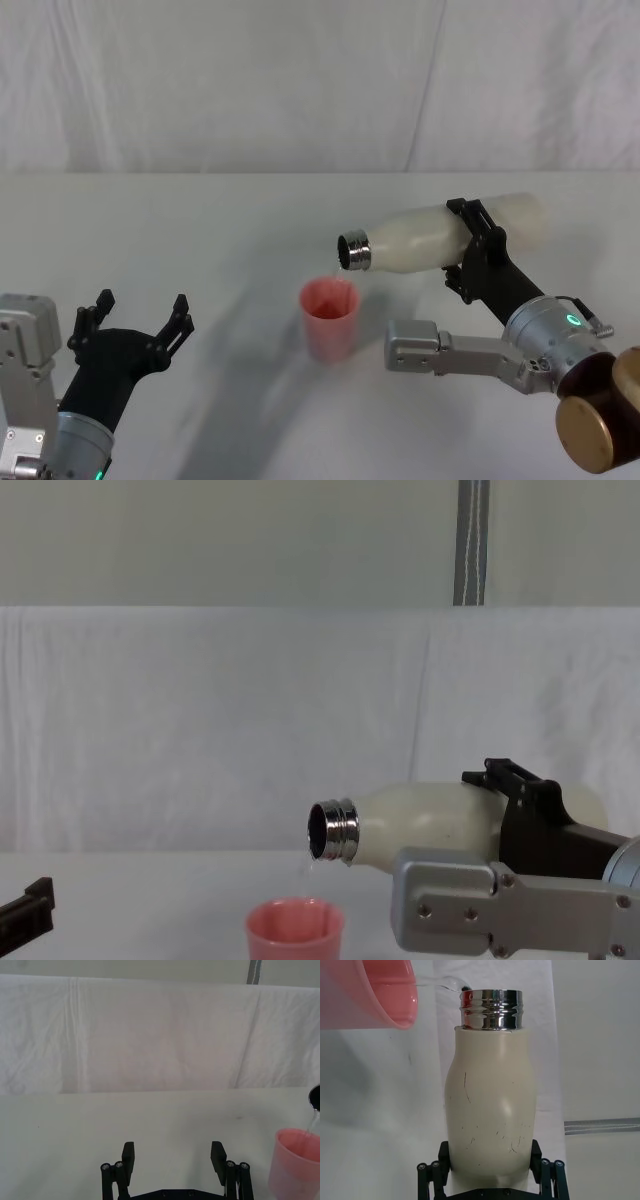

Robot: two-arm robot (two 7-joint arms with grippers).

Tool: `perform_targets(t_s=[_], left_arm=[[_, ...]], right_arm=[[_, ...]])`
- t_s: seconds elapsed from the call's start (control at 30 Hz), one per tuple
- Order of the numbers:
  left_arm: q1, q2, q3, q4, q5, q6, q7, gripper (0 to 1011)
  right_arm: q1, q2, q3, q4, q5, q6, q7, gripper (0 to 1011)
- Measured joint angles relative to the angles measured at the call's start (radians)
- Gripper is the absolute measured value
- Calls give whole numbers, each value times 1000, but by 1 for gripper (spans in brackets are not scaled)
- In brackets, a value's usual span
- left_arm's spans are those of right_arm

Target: Grasp the thermos with one hand and pour water into the cup lid.

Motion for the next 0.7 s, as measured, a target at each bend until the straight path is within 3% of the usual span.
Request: perform_targets(t_s=[0.7], left_arm=[[0, 0, 0, 0, 0, 0, 0, 1001]], right_arm=[[12, 7, -2, -4, -6, 0, 5, 950]])
